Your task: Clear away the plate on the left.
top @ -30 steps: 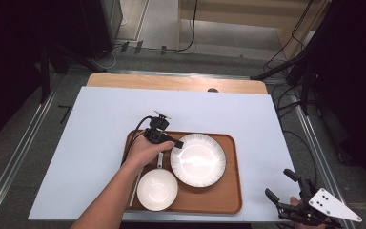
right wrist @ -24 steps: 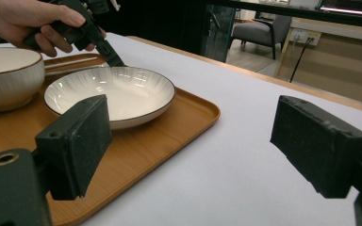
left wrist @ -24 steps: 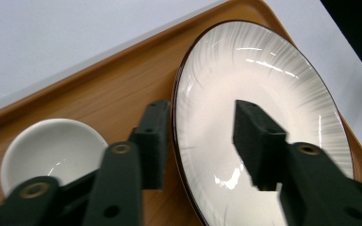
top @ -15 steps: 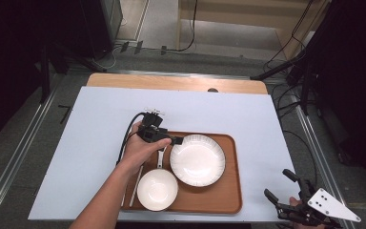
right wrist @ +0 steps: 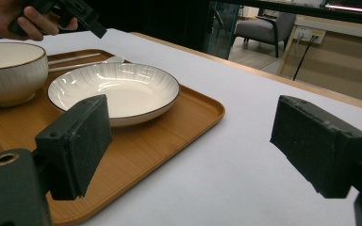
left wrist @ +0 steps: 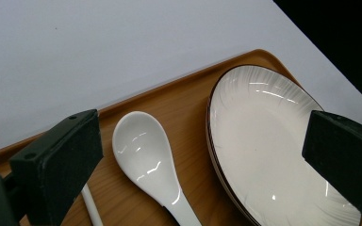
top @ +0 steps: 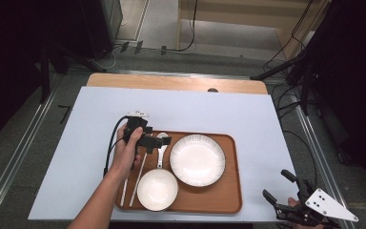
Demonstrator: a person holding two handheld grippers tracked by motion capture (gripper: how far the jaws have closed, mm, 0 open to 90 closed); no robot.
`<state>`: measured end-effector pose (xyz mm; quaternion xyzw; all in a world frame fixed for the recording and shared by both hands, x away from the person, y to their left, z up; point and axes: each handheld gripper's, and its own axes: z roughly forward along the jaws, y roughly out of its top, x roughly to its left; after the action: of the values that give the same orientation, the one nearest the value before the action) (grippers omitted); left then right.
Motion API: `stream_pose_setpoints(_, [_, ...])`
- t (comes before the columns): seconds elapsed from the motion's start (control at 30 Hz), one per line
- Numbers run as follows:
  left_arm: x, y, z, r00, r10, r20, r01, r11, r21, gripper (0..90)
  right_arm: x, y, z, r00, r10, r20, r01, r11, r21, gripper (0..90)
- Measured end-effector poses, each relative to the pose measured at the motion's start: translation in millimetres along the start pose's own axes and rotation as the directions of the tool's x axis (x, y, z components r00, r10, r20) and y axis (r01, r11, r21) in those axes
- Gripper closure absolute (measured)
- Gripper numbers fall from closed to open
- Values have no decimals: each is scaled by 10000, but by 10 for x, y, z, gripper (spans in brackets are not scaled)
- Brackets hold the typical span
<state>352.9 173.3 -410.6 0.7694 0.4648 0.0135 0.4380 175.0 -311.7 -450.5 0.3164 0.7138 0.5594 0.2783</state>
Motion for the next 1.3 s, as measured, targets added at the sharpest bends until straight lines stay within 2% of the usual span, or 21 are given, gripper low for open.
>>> stream_pose_setpoints(0.13, [-4,-40,-91,9999,105,-64,-108,9992,-374,0,-2,5,-4,10000,43,70,-42,10000,-49,131])
stream_pose_setpoints(0.4, [30,-116,-252,9997,113,-211,-128,9973,-720,0,1,4,4,10000,39,44,-39,10000,3,131])
stream_pose_setpoints(0.67, [77,-237,-388,9996,7,-282,-31,9965,-838,0,14,3,22,10000,19,-24,-18,10000,58,131])
stream_pose_setpoints(1.07, [175,-430,-676,9975,-447,-547,360,9880,-1504,0,20,-2,13,10000,10,-45,-10,9999,105,131])
stream_pose_setpoints(1.3, [213,-554,-798,9963,-434,-746,305,9856,-1662,0,15,-15,15,10000,24,22,-24,9998,187,131])
